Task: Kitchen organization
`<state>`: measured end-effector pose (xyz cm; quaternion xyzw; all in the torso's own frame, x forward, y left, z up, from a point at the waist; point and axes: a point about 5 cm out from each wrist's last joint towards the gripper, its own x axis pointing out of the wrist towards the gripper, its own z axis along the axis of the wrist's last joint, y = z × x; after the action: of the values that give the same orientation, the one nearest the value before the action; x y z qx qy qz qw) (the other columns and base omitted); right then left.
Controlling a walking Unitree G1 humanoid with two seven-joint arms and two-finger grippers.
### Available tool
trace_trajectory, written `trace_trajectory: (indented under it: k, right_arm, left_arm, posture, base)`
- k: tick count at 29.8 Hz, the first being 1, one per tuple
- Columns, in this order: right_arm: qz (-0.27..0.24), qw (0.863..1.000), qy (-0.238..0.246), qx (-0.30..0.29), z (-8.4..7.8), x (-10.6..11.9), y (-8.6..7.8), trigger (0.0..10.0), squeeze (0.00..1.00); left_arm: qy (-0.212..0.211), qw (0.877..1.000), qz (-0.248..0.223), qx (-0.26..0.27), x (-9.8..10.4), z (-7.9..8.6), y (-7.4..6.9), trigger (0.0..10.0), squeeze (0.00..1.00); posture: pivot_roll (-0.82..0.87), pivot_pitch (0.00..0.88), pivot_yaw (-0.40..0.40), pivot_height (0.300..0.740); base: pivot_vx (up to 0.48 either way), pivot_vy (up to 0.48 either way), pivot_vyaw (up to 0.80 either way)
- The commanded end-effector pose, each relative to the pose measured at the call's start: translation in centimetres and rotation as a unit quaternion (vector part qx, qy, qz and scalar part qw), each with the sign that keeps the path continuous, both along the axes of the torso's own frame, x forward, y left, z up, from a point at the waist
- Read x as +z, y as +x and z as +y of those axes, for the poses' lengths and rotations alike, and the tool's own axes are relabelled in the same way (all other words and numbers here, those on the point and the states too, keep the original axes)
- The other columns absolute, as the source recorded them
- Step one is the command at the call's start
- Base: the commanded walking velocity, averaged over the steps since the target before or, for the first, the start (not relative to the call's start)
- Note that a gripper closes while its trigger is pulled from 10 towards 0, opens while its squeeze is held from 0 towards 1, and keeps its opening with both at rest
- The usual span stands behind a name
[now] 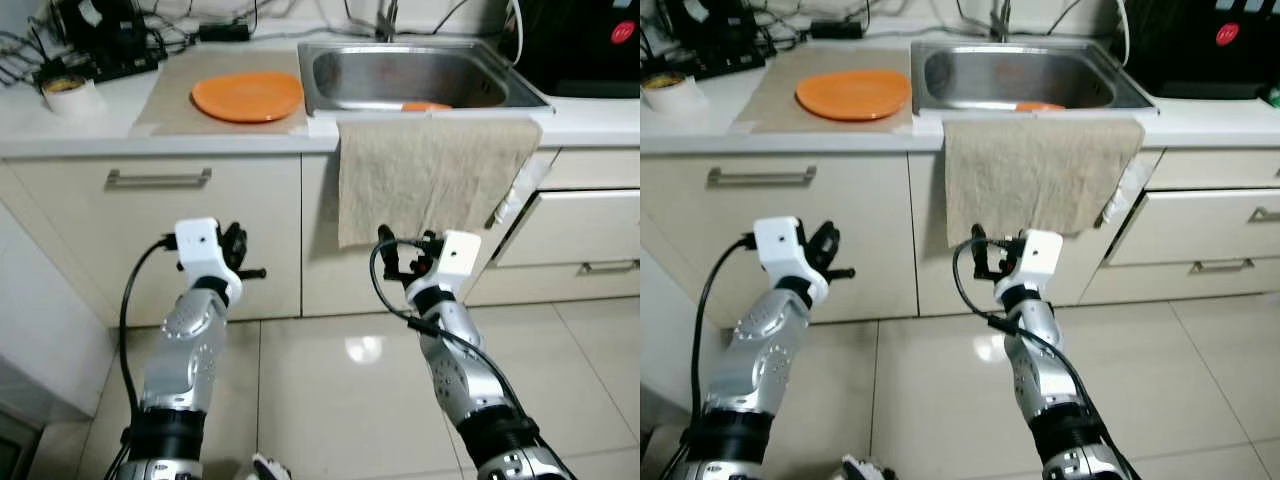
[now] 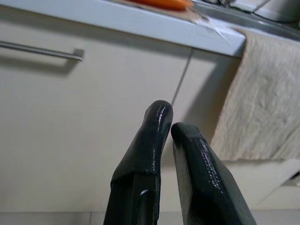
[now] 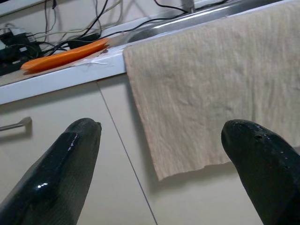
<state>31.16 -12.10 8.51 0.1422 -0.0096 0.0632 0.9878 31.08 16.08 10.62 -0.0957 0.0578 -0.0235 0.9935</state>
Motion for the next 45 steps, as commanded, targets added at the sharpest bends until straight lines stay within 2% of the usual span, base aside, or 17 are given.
trace_trajectory:
  k: [1, 5, 7, 11, 12, 15, 17, 25, 34, 36, 41, 42, 44, 45]
  right_arm:
    - [0.020, 0.998, -0.050, 0.014, -1.9, 0.0, -0.3, 10.0, 0.00]
    - [0.021, 0.998, -0.054, 0.019, -1.3, -0.1, -0.2, 10.0, 0.00]
    - [0.021, 0.998, -0.058, 0.020, -1.2, -0.1, -0.1, 10.0, 0.00]
    - [0.019, 0.998, -0.061, 0.021, -0.9, -0.1, -0.2, 10.0, 0.00]
    - [0.016, 0.997, -0.066, 0.022, -0.9, -0.1, -0.3, 10.0, 0.00]
    - [0.015, 0.997, -0.075, 0.022, -1.0, -0.2, -0.3, 10.0, 0.00]
    - [0.008, 0.996, -0.087, 0.015, -1.3, 0.0, 0.0, 10.0, 0.00]
    - [0.009, 0.996, -0.084, 0.004, -1.4, 0.0, 0.6, 10.0, 0.00]
    - [0.005, 0.996, -0.085, -0.004, -1.8, 0.4, 1.3, 10.0, 0.00]
    - [0.035, 0.996, -0.078, -0.011, -2.1, -0.7, 1.2, 10.0, 0.00]
    - [0.033, 0.996, -0.082, -0.010, -2.0, -0.8, 1.2, 10.0, 0.00]
    - [0.035, 0.996, -0.083, -0.010, -1.9, -0.9, 1.2, 10.0, 0.00]
    - [0.064, 0.994, -0.093, -0.006, -1.7, -2.2, 1.1, 10.0, 0.00]
    - [0.064, 0.994, -0.093, -0.006, -1.7, -2.2, 1.1, 10.0, 0.00]
  left_arm:
    - [-0.004, 1.000, -0.002, -0.002, 0.7, -0.3, 0.4, 10.0, 0.00]
    - [0.014, 1.000, -0.008, -0.018, 1.1, -0.9, 0.6, 10.0, 0.00]
    - [0.010, 1.000, -0.008, -0.017, 1.0, -0.8, 0.7, 10.0, 0.00]
    - [-0.002, 1.000, -0.013, -0.002, 1.0, -0.3, 0.6, 10.0, 0.00]
    - [0.004, 1.000, -0.018, 0.007, 0.9, 0.3, 0.5, 10.0, 0.00]
    - [0.026, 0.999, -0.027, 0.000, 0.9, 0.5, 0.4, 10.0, 0.00]
    - [0.020, 0.999, -0.026, 0.003, 0.7, 0.6, 0.6, 10.0, 0.00]
    - [0.022, 0.999, -0.025, 0.016, 0.9, 1.6, 1.3, 10.0, 0.00]
    - [0.019, 0.999, -0.027, 0.003, 0.9, 1.1, 1.8, 10.0, 0.00]
    - [0.034, 0.999, -0.002, 0.000, -0.2, 1.0, 1.7, 10.0, 0.00]
    - [0.035, 0.999, 0.003, -0.004, -0.5, 0.7, 1.7, 10.0, 0.00]
    - [0.040, 0.999, 0.017, -0.011, -0.9, 0.6, 1.7, 10.0, 0.00]
    - [0.065, 0.994, 0.078, -0.033, -3.3, 0.5, 1.4, 10.0, 0.00]
    - [0.065, 0.994, 0.078, -0.033, -3.3, 0.5, 1.4, 10.0, 0.00]
  posture:
    - [0.10, 0.005, 0.011, 0.740]
    - [0.11, 0.000, 0.010, 0.740]
    - [0.11, 0.000, 0.007, 0.740]
    - [0.11, 0.000, 0.000, 0.740]
    - [0.11, 0.003, -0.004, 0.740]
    - [0.11, 0.009, -0.012, 0.740]
    - [0.11, 0.008, -0.016, 0.740]
    - [0.11, 0.012, -0.024, 0.740]
    - [0.10, 0.020, -0.020, 0.740]
    - [0.10, 0.021, -0.019, 0.740]
    - [0.10, 0.013, -0.012, 0.740]
    - [0.10, 0.011, -0.010, 0.740]
    - [0.10, 0.002, -0.005, 0.740]
    - [0.10, 0.002, -0.005, 0.740]
  base:
    - [0.000, 0.000, 0.00]
    - [0.000, 0.000, 0.00]
    - [0.000, 0.000, 0.00]
    - [0.000, 0.000, 0.00]
    - [0.000, 0.000, 0.00]
    - [0.000, 0.000, 0.00]
    - [0.000, 0.000, 0.00]
    - [0.000, 0.000, 0.00]
    - [0.000, 0.000, 0.00]
    - [0.000, 0.000, 0.00]
    - [0.000, 0.000, 0.00]
    - [0.000, 0.000, 0.00]
    - [0.000, 0.000, 0.00]
    - [0.000, 0.000, 0.00]
